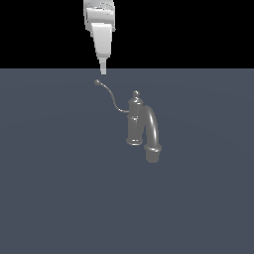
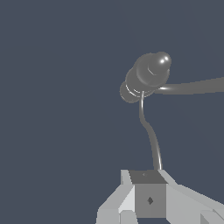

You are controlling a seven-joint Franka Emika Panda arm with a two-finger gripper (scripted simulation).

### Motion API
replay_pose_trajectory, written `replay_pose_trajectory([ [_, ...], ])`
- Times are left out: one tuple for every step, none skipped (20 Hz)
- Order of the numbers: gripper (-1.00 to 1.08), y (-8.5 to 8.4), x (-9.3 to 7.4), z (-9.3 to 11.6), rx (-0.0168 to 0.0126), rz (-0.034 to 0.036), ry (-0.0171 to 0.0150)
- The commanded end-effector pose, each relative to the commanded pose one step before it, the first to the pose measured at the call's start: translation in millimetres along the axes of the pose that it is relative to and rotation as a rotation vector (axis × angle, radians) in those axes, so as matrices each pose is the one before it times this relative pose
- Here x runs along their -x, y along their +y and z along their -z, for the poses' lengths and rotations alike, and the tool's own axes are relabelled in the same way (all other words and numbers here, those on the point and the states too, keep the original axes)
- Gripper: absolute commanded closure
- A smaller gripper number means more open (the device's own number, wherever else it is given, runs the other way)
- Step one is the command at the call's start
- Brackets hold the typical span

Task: Turn on the faucet by rotating a designated handle.

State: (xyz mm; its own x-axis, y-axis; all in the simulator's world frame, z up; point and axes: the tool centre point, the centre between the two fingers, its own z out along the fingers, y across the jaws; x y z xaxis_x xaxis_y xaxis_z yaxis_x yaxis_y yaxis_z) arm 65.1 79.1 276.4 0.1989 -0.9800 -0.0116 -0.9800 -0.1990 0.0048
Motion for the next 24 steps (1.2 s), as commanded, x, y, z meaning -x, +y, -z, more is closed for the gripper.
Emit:
replay_pose_trajectory([
  [1.08,-7.75,1.58,-10.54,-0.00229,-0.04258,0.00379],
  [1.08,-2.35,0.68,-3.62,-0.00045,-0.01351,0.00117],
  [1.08,-2.11,0.65,-3.32,-0.00043,-0.01234,0.00108],
  [1.08,-1.88,0.64,-3.03,-0.00041,-0.01113,0.00098],
  [1.08,-1.66,0.58,-2.72,-0.00038,-0.00996,0.00088],
  [1.08,-1.44,0.54,-2.41,-0.00034,-0.00877,0.00078],
  [1.08,-1.24,0.47,-2.10,-0.00030,-0.00762,0.00068],
  [1.08,-1.03,0.43,-1.78,-0.00026,-0.00641,0.00058],
  [1.08,-0.84,0.36,-1.46,-0.00022,-0.00523,0.00047],
  [1.08,-0.65,0.25,-1.14,-0.00017,-0.00412,0.00037],
  [1.08,-0.46,0.20,-0.82,-0.00012,-0.00292,0.00026],
  [1.08,-0.27,0.16,-0.49,-0.00007,-0.00168,0.00015],
  [1.08,-0.09,-0.02,-0.16,-0.00003,-0.00069,0.00006],
  [1.08,0.00,0.00,0.00,0.00000,0.00000,0.00000],
  [1.08,0.00,0.00,0.00,0.00000,0.00000,0.00000],
  [1.08,0.00,0.00,0.00,0.00000,0.00000,0.00000],
  [1.08,0.21,0.08,-0.05,0.00053,0.00107,-0.00005],
  [1.08,2.63,-0.05,-0.02,0.00000,0.00000,0.00000],
  [1.08,2.65,-0.05,-0.02,0.00000,0.00000,0.00000],
  [1.08,2.67,-0.05,-0.02,0.00000,0.00000,0.00000],
  [1.08,2.69,-0.05,-0.02,0.00000,0.00000,0.00000],
  [1.08,2.71,-0.05,-0.02,0.00000,0.00000,0.00000],
  [1.08,2.73,-0.05,-0.02,0.00000,0.00000,0.00000],
  [1.08,2.75,-0.05,-0.02,0.00000,0.00000,0.00000],
])
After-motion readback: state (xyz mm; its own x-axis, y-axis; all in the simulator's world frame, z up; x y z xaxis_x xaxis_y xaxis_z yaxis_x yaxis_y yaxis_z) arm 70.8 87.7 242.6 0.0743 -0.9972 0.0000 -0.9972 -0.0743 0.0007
